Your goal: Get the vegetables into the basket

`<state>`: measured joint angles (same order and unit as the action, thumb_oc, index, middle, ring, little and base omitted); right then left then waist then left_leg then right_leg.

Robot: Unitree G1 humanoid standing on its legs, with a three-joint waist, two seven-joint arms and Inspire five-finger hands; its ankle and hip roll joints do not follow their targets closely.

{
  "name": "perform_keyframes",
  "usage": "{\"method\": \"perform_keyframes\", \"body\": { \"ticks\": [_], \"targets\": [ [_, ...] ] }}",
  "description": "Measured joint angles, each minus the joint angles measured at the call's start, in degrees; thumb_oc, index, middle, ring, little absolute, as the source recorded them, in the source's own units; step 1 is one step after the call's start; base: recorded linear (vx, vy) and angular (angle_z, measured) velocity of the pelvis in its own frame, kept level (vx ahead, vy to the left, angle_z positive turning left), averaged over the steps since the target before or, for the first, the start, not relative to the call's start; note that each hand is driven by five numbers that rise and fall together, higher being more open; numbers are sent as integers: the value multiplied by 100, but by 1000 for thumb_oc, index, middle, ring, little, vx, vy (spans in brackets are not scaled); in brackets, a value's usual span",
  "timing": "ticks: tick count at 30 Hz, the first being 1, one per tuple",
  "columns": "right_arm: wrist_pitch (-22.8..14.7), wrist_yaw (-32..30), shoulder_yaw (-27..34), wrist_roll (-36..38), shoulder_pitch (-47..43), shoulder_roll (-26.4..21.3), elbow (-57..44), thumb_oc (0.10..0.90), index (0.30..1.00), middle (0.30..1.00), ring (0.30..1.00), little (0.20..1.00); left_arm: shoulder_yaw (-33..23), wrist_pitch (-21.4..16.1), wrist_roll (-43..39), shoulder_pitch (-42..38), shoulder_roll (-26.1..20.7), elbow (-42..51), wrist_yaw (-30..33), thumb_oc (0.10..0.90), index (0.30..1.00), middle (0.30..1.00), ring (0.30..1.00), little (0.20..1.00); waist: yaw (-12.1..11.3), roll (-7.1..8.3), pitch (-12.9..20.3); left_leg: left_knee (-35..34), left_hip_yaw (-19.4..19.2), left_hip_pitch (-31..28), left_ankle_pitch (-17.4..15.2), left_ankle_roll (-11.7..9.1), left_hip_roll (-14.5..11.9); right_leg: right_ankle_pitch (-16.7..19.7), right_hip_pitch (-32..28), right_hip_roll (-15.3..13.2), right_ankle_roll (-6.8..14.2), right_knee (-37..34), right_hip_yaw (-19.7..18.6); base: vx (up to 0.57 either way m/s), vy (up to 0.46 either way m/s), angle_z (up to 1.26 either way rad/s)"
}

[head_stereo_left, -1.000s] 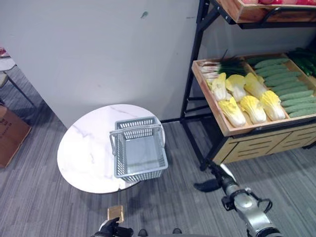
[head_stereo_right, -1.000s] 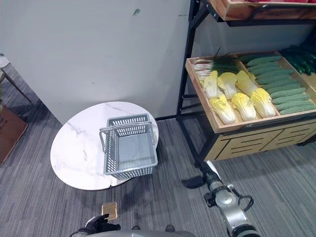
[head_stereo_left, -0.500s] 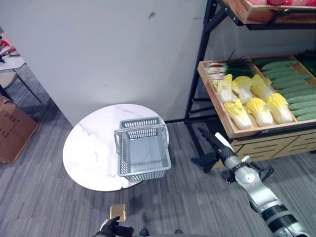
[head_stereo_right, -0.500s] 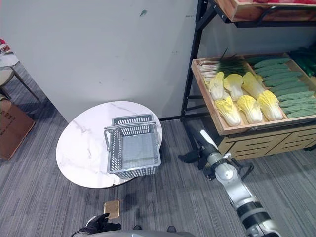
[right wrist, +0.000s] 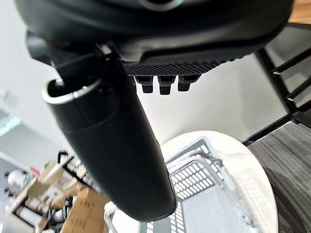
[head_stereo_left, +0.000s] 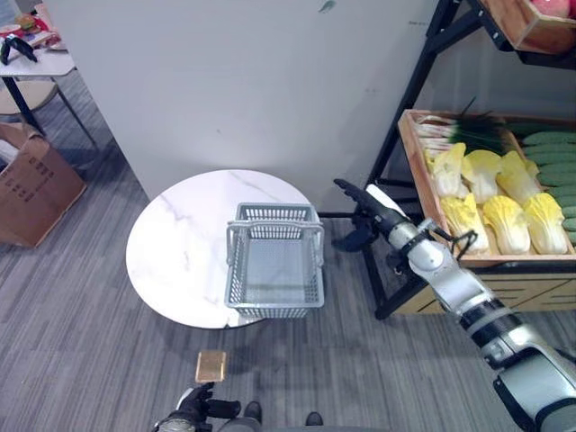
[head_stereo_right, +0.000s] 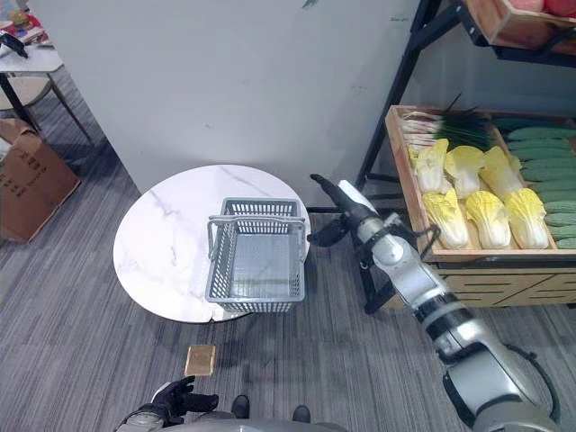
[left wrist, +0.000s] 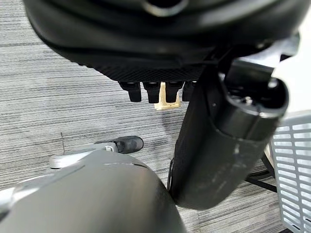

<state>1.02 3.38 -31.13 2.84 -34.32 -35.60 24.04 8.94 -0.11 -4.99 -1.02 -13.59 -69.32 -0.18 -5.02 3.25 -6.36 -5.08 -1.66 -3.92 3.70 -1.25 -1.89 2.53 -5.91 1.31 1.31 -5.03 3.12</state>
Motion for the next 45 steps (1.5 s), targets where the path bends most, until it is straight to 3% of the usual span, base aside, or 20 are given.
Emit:
{"method": "perform_keyframes", "body": {
  "ticks": [6,17,24,31,36,37,38,39,45],
  "targets": [
    [90,25,-423,48,-754,181,945,900,1000,1000,1000,1000,34,-15,-297,-11,-116,11,-19,900,1000,1000,1000,1000,-188,180,32,0,145,179,49,0,20,-38,100,-14,38,-8,147,7,-13,12],
    [199,-55,-850,-45,-1988,1043,2964,900,1000,1000,1000,1000,113,-37,-740,-140,-135,4,-12,900,1000,1000,1000,1000,-462,265,-20,3,552,472,146,-14,65,-66,260,-34,63,-20,492,-18,-8,19],
    [227,-102,-946,-303,-2433,1656,4038,900,1000,1000,1000,1000,287,-42,-937,-316,-135,1,-4,900,1000,1000,1000,1000,-670,247,-98,4,701,765,222,-36,83,-70,488,-42,67,-4,656,-24,1,12],
    [252,-157,-973,-527,-2765,1681,4661,900,1000,1000,1000,1000,310,-68,-1075,-447,-116,-2,12,900,1000,1000,1000,1000,-695,183,-237,5,824,1015,279,-52,96,-81,690,-43,81,-1,773,-37,3,10],
    [249,-297,-1037,-744,-2919,1629,4887,900,1000,1000,1000,1000,512,-153,-1089,-577,-89,-1,42,900,1000,1000,1000,1000,-703,42,-369,6,874,1165,297,-64,94,-67,823,-34,62,1,803,-34,7,4],
    [247,-300,-1038,-767,-2928,1597,4894,847,926,926,926,926,521,-155,-1089,-591,-84,0,42,900,1000,1000,1000,1000,-707,26,-389,6,877,1180,297,-64,94,-68,836,-32,62,1,805,-38,9,0],
    [247,-308,-1038,-775,-2931,1571,4909,443,360,360,360,360,522,-156,-1089,-599,-79,0,42,900,1000,1000,1000,1000,-719,17,-395,6,878,1195,297,-64,94,-68,852,-32,62,1,804,0,0,0],
    [248,-325,-1036,-776,-2997,1533,5019,400,300,300,300,300,523,-157,-1092,-628,-71,-1,43,900,1000,1000,1000,1000,-730,0,-414,6,878,1233,297,-64,92,-68,891,-31,62,1,801,0,0,0],
    [250,-380,-1037,-928,-3099,1343,5035,400,300,300,300,300,524,-160,-1189,-700,-64,0,83,900,1000,1000,1000,1000,-733,-23,-553,6,876,1236,296,-65,92,-68,894,-31,62,1,772,0,0,0]
  ]
}}
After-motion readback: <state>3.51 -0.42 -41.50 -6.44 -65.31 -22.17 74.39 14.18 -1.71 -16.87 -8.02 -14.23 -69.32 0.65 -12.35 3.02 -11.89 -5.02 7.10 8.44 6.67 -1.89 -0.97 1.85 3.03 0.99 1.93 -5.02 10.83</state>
